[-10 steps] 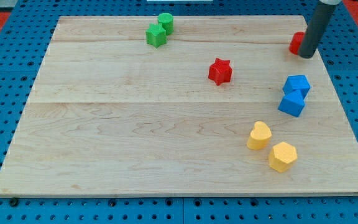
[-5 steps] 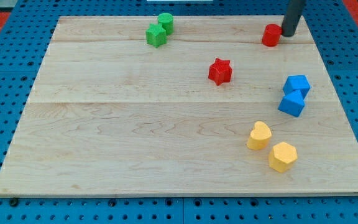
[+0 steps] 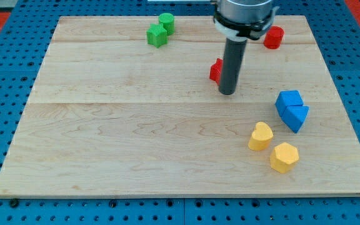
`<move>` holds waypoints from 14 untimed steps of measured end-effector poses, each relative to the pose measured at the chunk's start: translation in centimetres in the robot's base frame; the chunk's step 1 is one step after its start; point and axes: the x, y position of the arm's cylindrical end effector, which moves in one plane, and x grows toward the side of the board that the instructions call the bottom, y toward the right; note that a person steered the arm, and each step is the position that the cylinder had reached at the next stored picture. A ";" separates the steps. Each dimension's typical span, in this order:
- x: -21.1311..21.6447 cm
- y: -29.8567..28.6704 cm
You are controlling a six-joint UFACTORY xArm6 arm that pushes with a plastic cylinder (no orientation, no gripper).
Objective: Place the red star at the left side of the red circle
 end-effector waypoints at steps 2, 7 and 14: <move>-8.9 1.2; -15.9 2.9; -8.6 13.6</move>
